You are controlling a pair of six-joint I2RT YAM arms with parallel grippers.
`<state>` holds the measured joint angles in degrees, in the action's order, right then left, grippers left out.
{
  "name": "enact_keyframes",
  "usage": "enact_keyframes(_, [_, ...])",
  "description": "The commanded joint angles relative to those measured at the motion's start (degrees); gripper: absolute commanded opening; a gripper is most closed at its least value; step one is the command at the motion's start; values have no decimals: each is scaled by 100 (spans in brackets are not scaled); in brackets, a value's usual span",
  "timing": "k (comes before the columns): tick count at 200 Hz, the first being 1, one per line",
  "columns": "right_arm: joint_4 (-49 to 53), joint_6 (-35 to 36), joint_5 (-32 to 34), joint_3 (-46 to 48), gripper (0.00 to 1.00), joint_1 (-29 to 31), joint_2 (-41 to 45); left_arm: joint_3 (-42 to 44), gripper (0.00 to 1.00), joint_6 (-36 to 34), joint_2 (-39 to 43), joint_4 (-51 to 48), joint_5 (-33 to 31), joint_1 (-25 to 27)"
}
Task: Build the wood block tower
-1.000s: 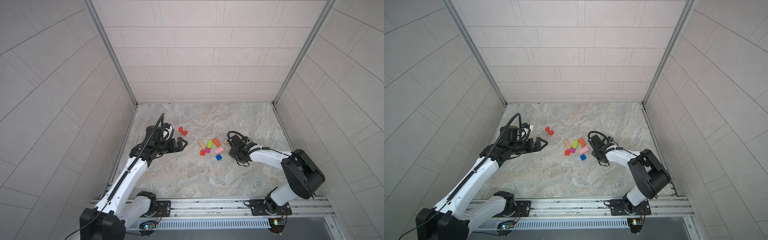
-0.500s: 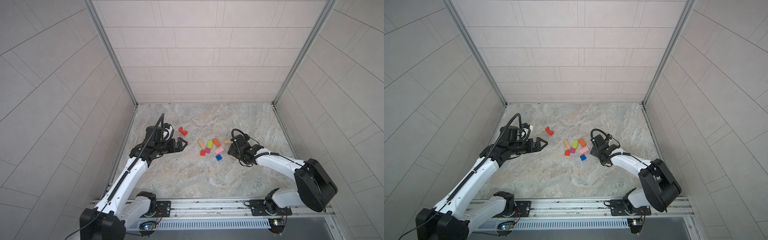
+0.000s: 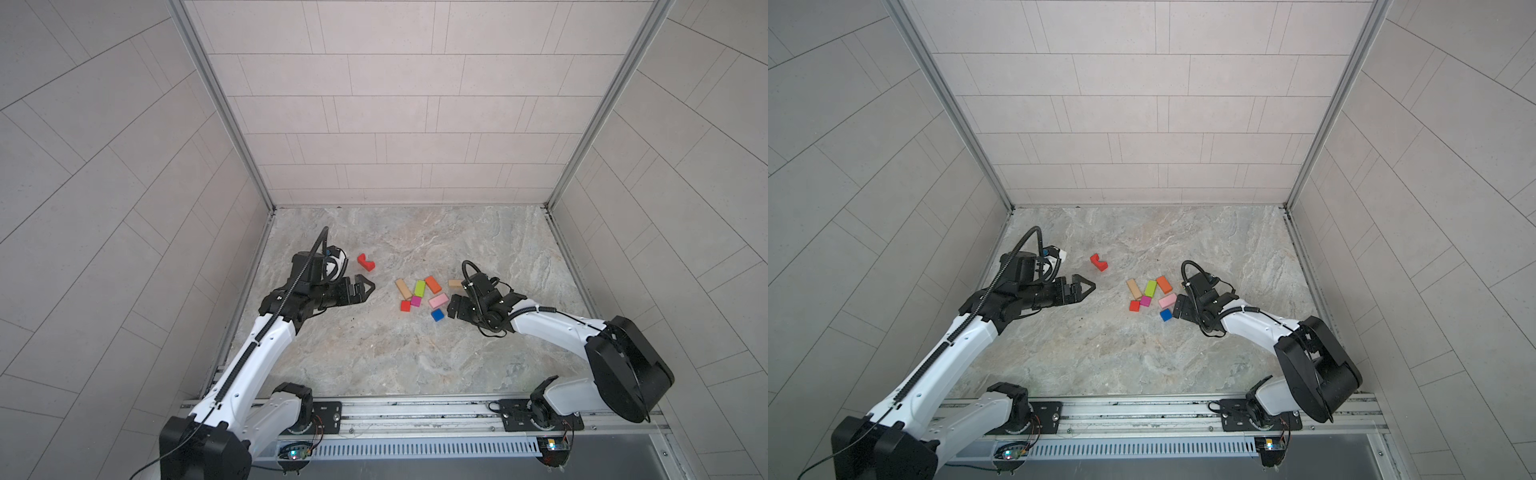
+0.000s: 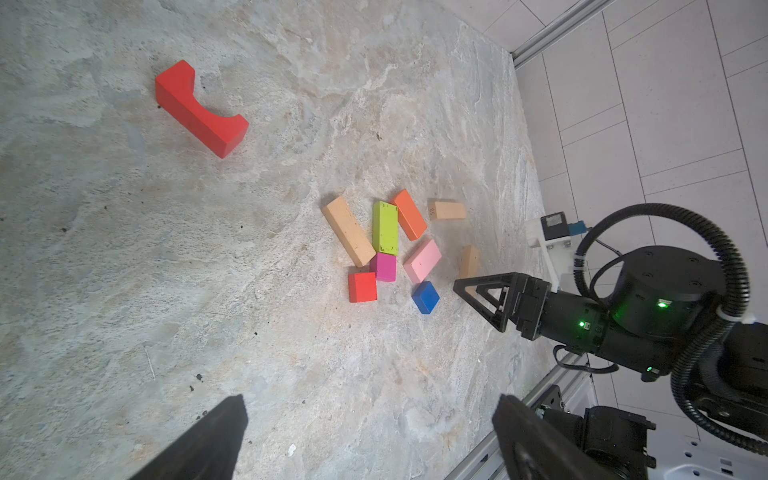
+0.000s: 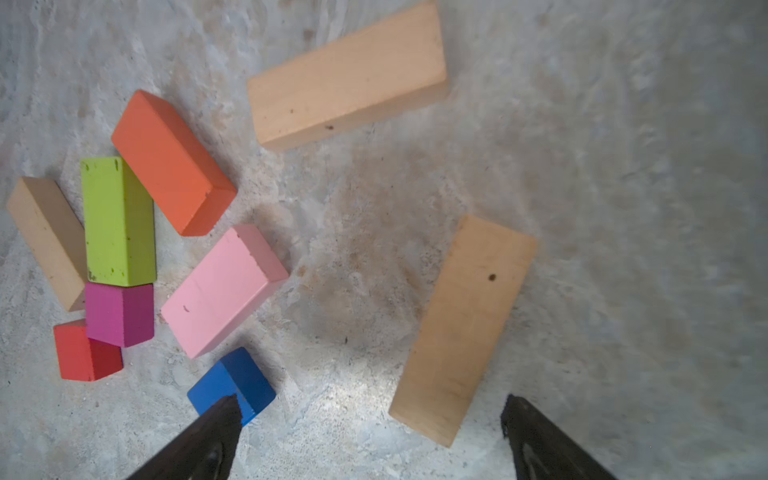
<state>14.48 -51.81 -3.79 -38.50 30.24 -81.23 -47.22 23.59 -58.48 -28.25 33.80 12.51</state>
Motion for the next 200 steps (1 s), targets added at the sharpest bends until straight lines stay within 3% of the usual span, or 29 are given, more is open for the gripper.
enact_keyframes(1, [-336,-22,-272,88,99,25,-154,59,100,0,26,47,11,2])
enact_keyframes(61, [-659,-215,-733,-141,99,141,-393,45,100,0,-22,55,13,-3])
enact_keyframes(97, [-151,-42,-478,-548,99,255,-154,46,100,-3,-24,48,-4,-3])
enact_keyframes(157, [1299,1670,1330,-1267,97,291,422,53,100,5,-67,48,30,-3])
enact_keyframes(200, [1459,2766,1139,-1328,99,77,218,63,100,30,-83,62,46,1])
